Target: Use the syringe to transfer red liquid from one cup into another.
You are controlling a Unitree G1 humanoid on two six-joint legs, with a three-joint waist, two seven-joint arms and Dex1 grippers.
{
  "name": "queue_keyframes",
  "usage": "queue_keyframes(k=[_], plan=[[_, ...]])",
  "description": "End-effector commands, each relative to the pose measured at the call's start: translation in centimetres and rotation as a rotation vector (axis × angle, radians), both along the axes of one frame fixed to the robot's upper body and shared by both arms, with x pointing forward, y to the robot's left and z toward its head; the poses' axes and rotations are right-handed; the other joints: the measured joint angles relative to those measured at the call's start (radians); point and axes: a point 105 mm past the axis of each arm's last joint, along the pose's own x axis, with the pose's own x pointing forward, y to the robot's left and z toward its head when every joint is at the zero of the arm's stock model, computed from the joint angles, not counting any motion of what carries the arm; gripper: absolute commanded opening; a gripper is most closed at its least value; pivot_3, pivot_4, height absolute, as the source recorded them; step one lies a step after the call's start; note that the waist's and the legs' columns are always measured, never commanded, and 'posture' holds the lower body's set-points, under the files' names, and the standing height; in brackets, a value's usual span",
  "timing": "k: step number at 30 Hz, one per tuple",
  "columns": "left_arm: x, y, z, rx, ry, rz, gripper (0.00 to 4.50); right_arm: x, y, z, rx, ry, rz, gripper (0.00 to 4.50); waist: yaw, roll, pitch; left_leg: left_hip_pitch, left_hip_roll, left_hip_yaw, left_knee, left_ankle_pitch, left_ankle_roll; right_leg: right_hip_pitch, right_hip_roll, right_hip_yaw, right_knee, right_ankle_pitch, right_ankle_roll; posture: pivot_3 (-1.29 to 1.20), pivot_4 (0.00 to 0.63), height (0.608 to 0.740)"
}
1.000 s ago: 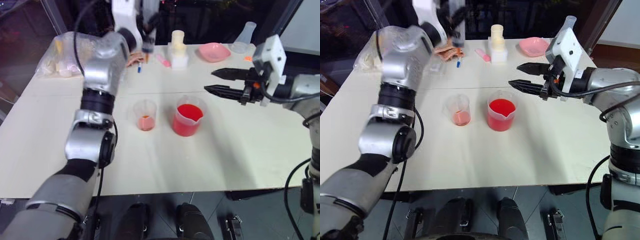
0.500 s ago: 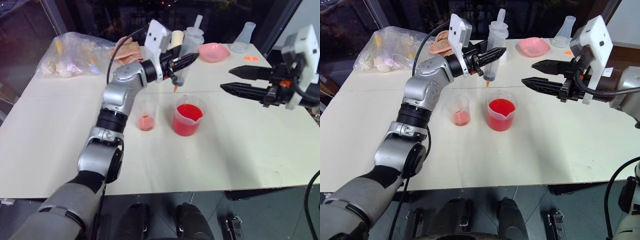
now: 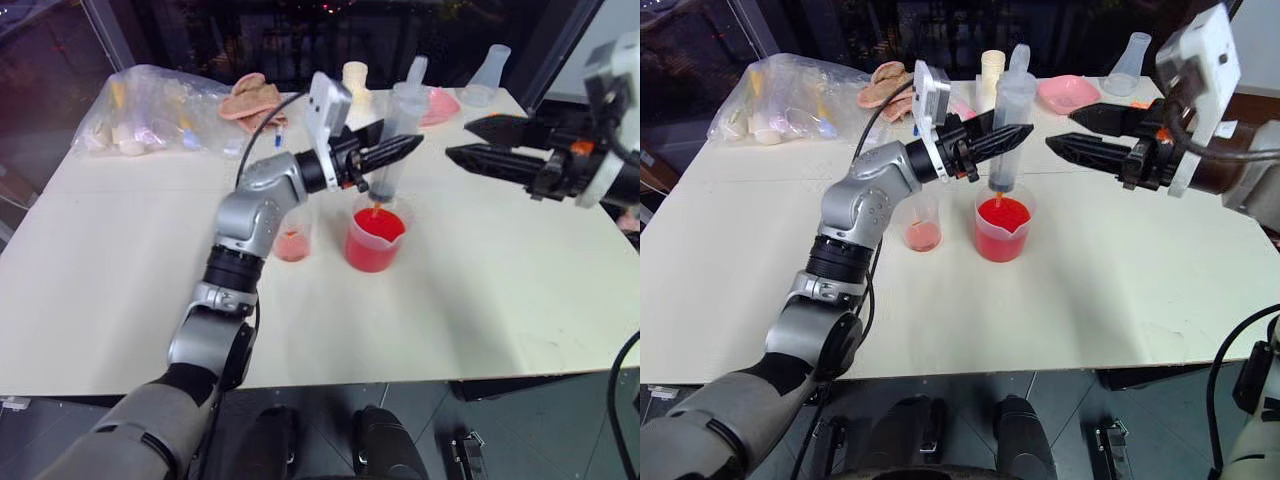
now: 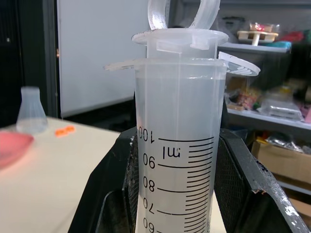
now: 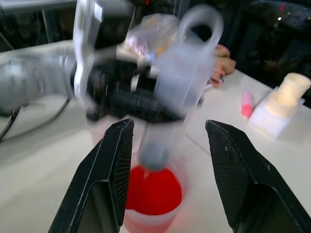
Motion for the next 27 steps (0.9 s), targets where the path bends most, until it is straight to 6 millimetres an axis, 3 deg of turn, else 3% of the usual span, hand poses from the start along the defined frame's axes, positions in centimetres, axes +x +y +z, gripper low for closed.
queue_keyframes(k=[1,14,27], plan=[[-0.6,-0.2,0.4,-0.019,-0.056,-0.008,1.54,0.1,-0.1,1.5,0.098,-0.006,-0.010,2.43,0.002,0.000,0.000,0.000,0.000,0.000,0.000,0.000,0.001,0.000,0.000,0.000,0.000,0.000,0.000,0.00,0.150,0.740],[-0.9,-0.1,-2.2,0.041,-0.095,0.010,1.54,2.4,1.8,-0.7,0.151,0.112,-0.050,2.43,0.003,0.000,0.000,-0.001,0.000,0.000,0.000,0.001,0.001,0.004,0.000,-0.001,-0.010,0.001,-0.001,0.00,0.150,0.740],[-1.0,-0.2,-4.3,0.084,-0.089,0.026,1.54,2.4,3.0,-1.1,0.158,0.153,-0.007,2.43,0.002,0.000,0.000,0.000,0.000,0.000,0.000,0.000,0.002,0.005,0.000,-0.001,-0.011,0.001,-0.001,0.00,0.150,0.740]])
